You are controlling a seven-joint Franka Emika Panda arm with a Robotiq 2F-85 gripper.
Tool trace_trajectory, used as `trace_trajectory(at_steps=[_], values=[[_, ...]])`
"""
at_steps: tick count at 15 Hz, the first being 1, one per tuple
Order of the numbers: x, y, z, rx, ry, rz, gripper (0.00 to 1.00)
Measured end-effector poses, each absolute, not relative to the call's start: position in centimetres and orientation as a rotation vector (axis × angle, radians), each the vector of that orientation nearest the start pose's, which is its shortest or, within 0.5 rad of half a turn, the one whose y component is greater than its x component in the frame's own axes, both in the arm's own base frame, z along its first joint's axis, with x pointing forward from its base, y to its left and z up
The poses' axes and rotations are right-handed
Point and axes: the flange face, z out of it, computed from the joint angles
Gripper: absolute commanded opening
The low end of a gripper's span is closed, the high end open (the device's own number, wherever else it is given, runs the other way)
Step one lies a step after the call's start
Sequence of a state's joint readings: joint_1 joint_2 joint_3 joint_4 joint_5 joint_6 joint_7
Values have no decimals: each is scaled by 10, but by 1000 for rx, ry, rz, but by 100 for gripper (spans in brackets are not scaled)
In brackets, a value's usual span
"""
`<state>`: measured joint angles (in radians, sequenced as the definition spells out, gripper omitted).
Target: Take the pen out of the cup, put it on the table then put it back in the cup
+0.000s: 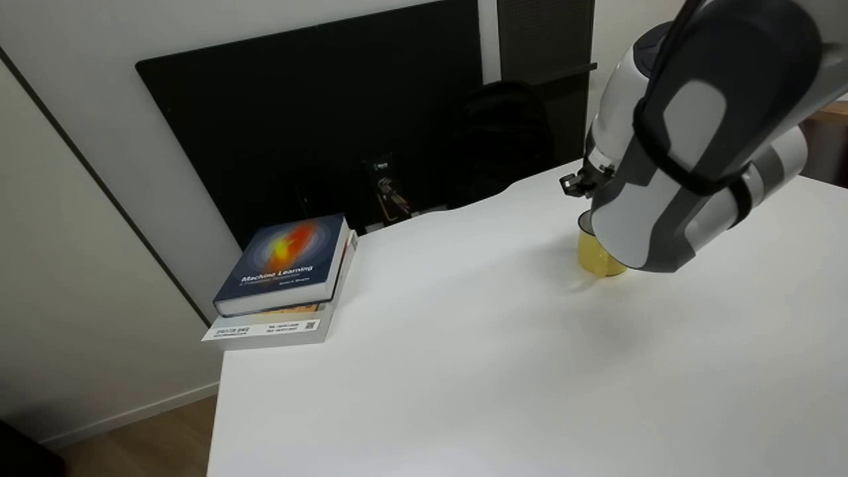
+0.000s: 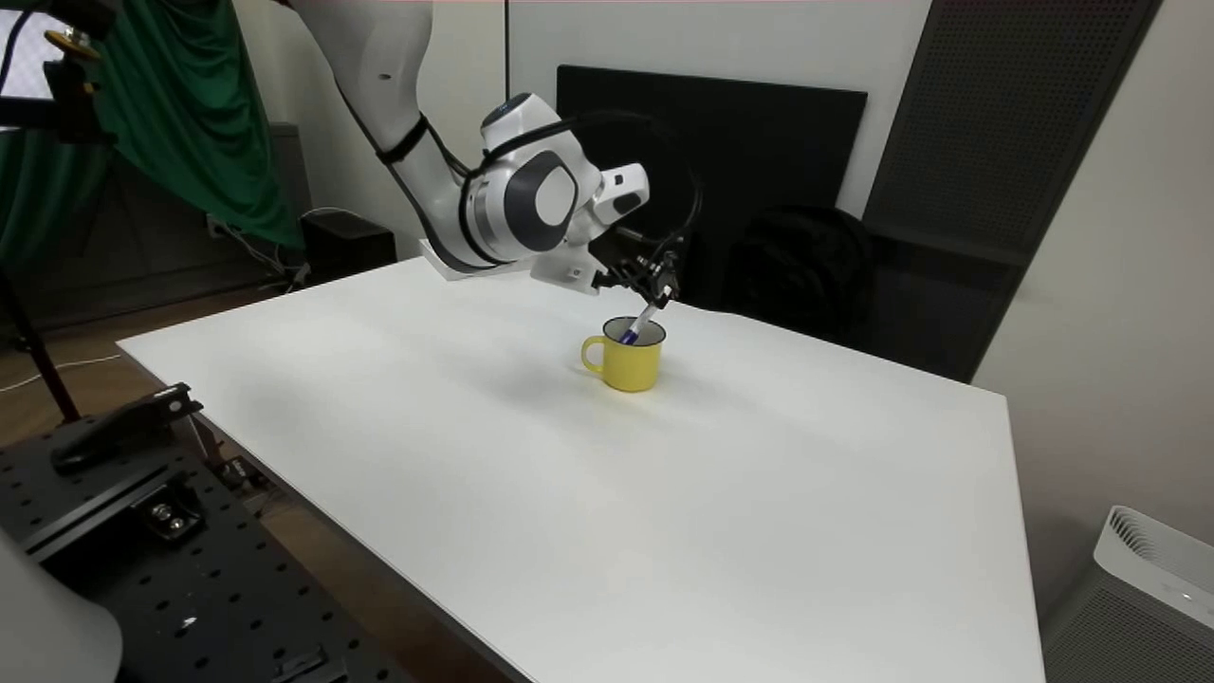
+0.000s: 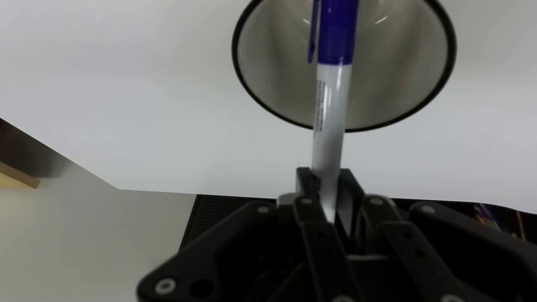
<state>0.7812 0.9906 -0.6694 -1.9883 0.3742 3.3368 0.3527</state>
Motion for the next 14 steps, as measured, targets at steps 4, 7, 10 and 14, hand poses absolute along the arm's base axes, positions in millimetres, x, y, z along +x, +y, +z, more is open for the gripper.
trace_trajectory(at_steps=[4, 7, 10, 14], values=[[619, 57, 127, -3186, 387, -1183, 43], [618, 54, 126, -3195, 388, -1176, 62], [616, 53, 124, -3210, 378, -1159, 84], [616, 56, 120, -3232, 343, -1082, 100]])
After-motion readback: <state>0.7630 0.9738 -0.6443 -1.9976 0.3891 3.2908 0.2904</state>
